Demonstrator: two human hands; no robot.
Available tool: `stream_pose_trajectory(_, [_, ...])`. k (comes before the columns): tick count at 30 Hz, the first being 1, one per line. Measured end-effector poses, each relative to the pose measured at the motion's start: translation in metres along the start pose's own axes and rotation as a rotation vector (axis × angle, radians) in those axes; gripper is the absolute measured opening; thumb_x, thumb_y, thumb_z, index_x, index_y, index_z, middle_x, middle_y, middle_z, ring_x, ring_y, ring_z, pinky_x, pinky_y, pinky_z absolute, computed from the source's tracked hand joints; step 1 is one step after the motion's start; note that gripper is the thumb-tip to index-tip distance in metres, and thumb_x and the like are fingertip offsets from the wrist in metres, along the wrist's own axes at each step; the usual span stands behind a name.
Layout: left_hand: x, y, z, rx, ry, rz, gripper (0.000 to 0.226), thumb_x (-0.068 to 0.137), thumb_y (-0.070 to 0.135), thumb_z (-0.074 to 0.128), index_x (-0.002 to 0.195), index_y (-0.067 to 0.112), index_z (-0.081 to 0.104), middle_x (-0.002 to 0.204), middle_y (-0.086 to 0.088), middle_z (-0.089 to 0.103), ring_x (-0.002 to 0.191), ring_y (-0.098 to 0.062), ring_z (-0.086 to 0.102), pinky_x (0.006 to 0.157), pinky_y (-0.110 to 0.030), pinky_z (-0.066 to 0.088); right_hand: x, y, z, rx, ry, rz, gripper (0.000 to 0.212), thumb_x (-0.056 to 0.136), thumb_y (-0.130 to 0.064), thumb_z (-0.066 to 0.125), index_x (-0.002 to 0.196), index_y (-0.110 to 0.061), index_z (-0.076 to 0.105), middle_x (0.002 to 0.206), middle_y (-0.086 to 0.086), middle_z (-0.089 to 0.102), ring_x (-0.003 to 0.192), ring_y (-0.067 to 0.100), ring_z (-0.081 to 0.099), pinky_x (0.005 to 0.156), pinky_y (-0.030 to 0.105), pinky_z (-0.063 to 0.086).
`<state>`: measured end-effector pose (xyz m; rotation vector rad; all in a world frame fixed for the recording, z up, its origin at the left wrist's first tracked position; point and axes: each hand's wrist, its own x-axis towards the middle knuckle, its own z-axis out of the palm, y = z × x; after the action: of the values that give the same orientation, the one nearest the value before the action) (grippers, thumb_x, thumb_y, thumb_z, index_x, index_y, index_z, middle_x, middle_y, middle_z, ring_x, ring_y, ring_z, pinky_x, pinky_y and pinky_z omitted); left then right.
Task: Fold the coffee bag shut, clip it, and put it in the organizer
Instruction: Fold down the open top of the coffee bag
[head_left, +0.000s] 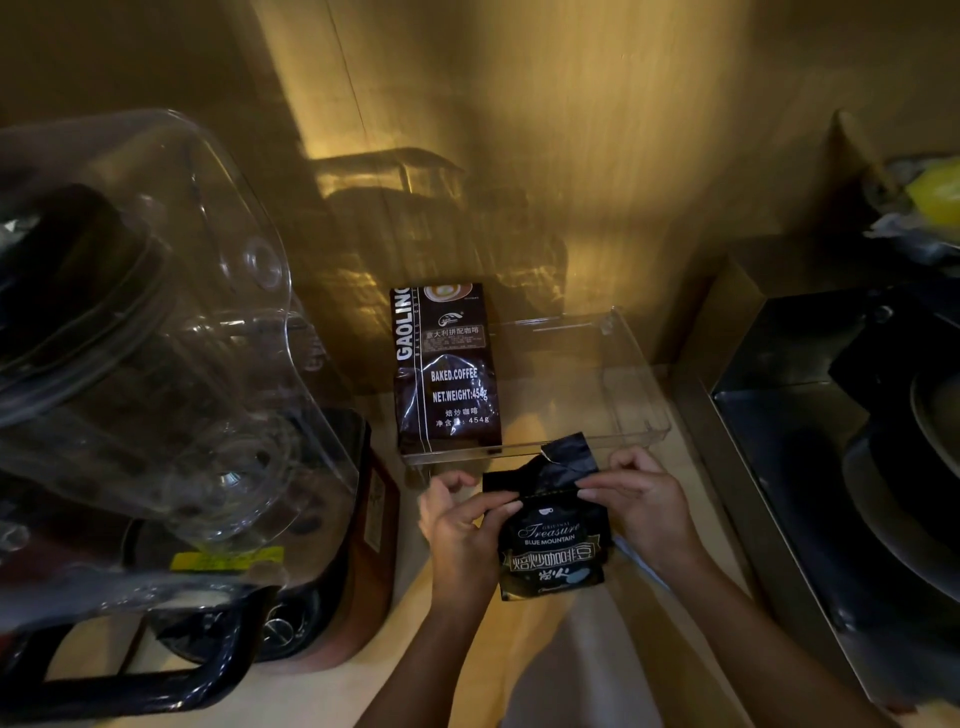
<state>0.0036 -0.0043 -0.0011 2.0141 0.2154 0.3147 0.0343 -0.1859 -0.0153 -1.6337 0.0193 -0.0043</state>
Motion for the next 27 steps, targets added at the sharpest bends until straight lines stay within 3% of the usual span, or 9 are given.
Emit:
stream_pose_trajectory(2, [-0.001,0.0,-0.002,0.069,0.002,0.085,0.01,0.073,0.014,0.074,0.077,0.024,0.075,0.091,0.005,0.054,0.096,-0.015,0.039,0.079,-0.031,0.022,-0.001,-0.003,0.001,-0.23,0.024,-0.118,0.027,0.066,-0.002,0.075,0.066,-0.03,0.073,0.082,-0.007,0.049,0.09,0.014,0.047,0.086,0.032,0.034])
stream_pose_trajectory(4, [-0.001,0.0,-0.003,0.108,-0.014,0.164,0.007,0.073,0.017,0.07,0.077,0.02,0.074,0.082,0.01,0.057,0.09,-0.012,0.043,0.078,-0.033,0.022,-0.001,-0.008,0.002,-0.574,0.062,-0.364,0.008,0.067,-0.016,0.073,0.071,-0.024,0.073,0.086,-0.008,0.059,0.091,0.006,0.043,0.078,0.024,0.021])
stream_pose_trajectory(7, [0.0,0.0,-0.003,0.138,-0.014,0.231,0.01,0.073,0.02,0.065,0.076,0.019,0.074,0.077,0.012,0.057,0.082,0.0,0.041,0.08,-0.032,0.024,-0.001,-0.023,0.008,-0.799,-0.029,-0.595,0.008,0.067,-0.012,0.071,0.074,-0.016,0.072,0.081,0.0,0.07,0.086,0.01,0.05,0.078,0.025,0.021])
stream_pose_trajectory(10, [0.001,-0.001,-0.002,0.149,-0.017,0.26,0.01,0.072,0.02,0.065,0.076,0.019,0.074,0.076,0.011,0.057,0.083,0.003,0.04,0.081,-0.033,0.025,-0.004,-0.031,0.025,-0.949,-0.134,-0.683,0.018,0.064,0.0,0.077,0.075,-0.013,0.07,0.073,0.002,0.07,0.071,0.019,0.062,0.076,0.031,0.027])
stream_pose_trajectory(12, [0.001,-0.003,-0.002,0.153,-0.019,0.268,0.009,0.073,0.02,0.065,0.075,0.02,0.074,0.075,0.011,0.059,0.082,0.002,0.042,0.081,-0.035,0.026,-0.005,-0.033,0.037,-0.945,-0.19,-0.738,0.011,0.07,0.001,0.067,0.073,-0.01,0.068,0.069,0.004,0.068,0.064,0.021,0.062,0.072,0.03,0.03])
stream_pose_trajectory(15, [0.0,-0.005,-0.005,0.138,-0.013,0.253,0.008,0.072,0.021,0.065,0.073,0.022,0.073,0.074,0.015,0.058,0.081,0.001,0.045,0.081,-0.034,0.028,-0.006,-0.034,0.045,-0.896,-0.221,-0.78,0.022,0.08,-0.007,0.046,0.07,-0.009,0.065,0.065,0.006,0.064,0.06,0.022,0.059,0.066,0.031,0.032])
stream_pose_trajectory(22, [0.001,-0.002,-0.008,0.076,-0.069,0.232,0.01,0.072,0.023,0.064,0.071,0.02,0.073,0.073,0.021,0.059,0.084,0.01,0.048,0.087,-0.028,0.027,0.0,-0.028,0.019,-0.919,-0.22,-0.693,0.011,0.07,-0.005,0.063,0.072,-0.015,0.069,0.07,-0.001,0.071,0.067,0.017,0.063,0.077,0.026,0.029])
stream_pose_trajectory(27, [0.001,0.002,-0.004,0.065,-0.084,0.247,0.013,0.073,0.023,0.063,0.072,0.017,0.074,0.073,0.009,0.066,0.083,0.015,0.046,0.09,-0.024,0.025,0.007,-0.026,-0.006,-0.858,-0.145,-0.62,0.006,0.07,-0.01,0.066,0.068,-0.012,0.071,0.066,0.001,0.073,0.064,0.014,0.064,0.072,0.027,0.03])
